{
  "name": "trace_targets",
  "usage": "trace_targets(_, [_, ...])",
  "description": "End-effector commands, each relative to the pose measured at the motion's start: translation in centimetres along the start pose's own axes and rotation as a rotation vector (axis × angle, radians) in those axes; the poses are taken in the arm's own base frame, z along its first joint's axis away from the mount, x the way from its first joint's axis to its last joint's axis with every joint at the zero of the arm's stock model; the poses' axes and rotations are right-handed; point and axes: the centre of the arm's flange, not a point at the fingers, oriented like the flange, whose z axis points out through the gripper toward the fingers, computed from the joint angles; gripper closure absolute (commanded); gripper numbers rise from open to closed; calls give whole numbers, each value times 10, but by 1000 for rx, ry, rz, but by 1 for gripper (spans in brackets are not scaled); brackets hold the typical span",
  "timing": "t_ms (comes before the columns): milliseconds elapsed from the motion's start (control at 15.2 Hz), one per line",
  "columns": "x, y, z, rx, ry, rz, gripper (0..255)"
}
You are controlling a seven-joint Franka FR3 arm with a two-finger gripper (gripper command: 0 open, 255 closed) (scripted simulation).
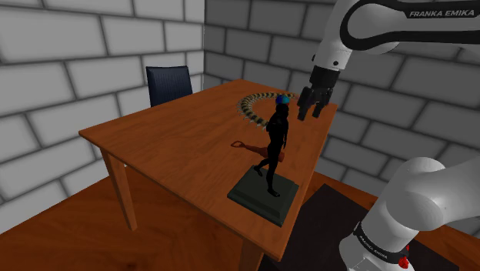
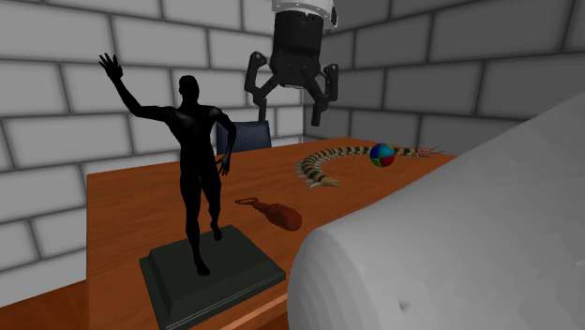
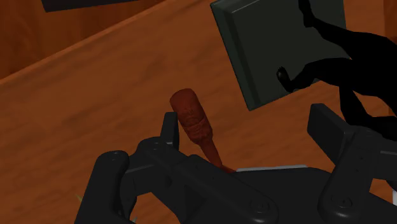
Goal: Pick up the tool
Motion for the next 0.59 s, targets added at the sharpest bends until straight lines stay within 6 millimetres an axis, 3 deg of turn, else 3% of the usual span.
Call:
trace_targets(0, [0,0,0,0,0,0,0])
trace_targets(528, [82,-11,76,-95,-56,-109,0])
